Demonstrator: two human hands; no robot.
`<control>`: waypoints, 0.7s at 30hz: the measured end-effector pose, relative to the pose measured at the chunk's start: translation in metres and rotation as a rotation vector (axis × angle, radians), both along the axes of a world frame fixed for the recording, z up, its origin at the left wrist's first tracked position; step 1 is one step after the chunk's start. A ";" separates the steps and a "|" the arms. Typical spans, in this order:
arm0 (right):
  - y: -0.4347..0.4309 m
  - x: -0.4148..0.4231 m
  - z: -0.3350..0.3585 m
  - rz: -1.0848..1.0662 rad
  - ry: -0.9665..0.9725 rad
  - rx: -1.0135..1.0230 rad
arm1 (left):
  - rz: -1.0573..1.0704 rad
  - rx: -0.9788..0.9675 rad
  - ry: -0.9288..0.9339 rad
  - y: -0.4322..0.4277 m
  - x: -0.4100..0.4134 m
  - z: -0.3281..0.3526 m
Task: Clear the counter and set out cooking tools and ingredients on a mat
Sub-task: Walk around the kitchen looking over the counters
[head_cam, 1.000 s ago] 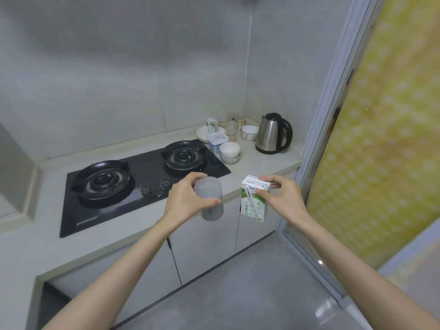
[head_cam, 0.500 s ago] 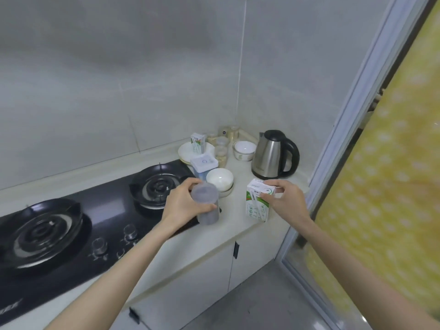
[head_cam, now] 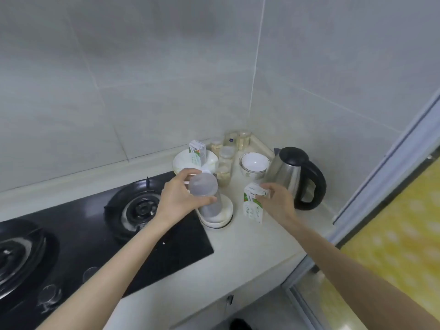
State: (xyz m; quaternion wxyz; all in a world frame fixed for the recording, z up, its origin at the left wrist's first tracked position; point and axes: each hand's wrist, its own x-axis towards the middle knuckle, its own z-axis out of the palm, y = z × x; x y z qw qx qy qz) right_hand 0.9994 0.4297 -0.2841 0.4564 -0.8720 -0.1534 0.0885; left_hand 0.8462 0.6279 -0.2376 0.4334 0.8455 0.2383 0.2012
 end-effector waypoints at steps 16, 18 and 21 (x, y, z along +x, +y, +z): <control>0.062 0.139 -0.049 0.286 -0.035 -0.174 | 0.045 0.039 0.321 -0.008 0.181 -0.064; 0.069 0.146 -0.055 0.299 -0.047 -0.186 | 0.048 0.083 0.389 -0.007 0.189 -0.074; 0.078 0.155 -0.063 0.307 -0.016 -0.192 | 0.064 0.112 0.464 -0.004 0.199 -0.086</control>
